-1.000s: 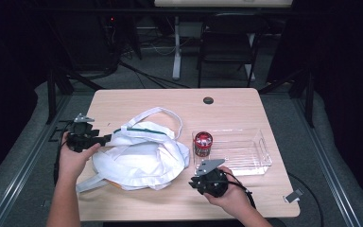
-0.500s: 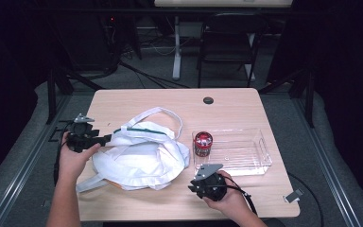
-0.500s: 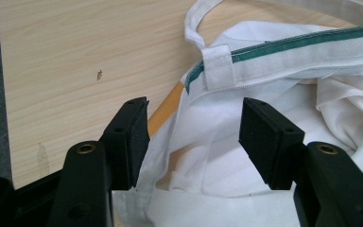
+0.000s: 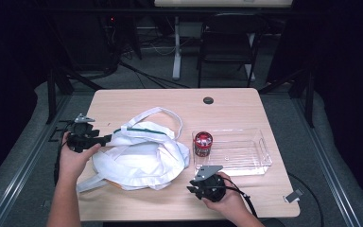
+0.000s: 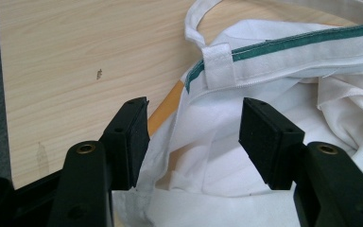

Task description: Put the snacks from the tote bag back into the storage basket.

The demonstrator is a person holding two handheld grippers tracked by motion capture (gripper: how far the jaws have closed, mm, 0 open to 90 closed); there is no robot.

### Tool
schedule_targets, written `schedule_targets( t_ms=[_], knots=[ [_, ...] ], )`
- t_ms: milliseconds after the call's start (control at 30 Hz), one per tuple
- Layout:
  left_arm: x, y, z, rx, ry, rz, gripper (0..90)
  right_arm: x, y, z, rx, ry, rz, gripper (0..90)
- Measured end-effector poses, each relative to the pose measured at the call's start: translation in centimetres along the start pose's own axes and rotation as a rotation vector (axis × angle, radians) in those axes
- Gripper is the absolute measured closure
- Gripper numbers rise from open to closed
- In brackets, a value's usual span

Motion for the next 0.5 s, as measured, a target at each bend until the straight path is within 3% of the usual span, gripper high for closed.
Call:
schedule_targets(
  t_ms=[233,500],
  knots=[
    [-0.04,0.08,-0.12,0.009,-0.003,-0.004,43.1,0.41,0.14,-0.53,0.000,-0.010,0.004,70.3],
    [-0.02,0.09,-0.17,0.007,-0.005,0.002,43.0,0.34,-0.02,-0.55,-0.014,0.012,0.006,52.6]
  ],
)
Point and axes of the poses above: each handheld gripper's, and its own axes: z roughly backward along the jaws, y roughly out of its underside, x roughly to its left, the point moved 6 cm from there along -z, roughly forward along the jaws, and after that the axes turned 10 degrees about -x, right-handed, at the moved point
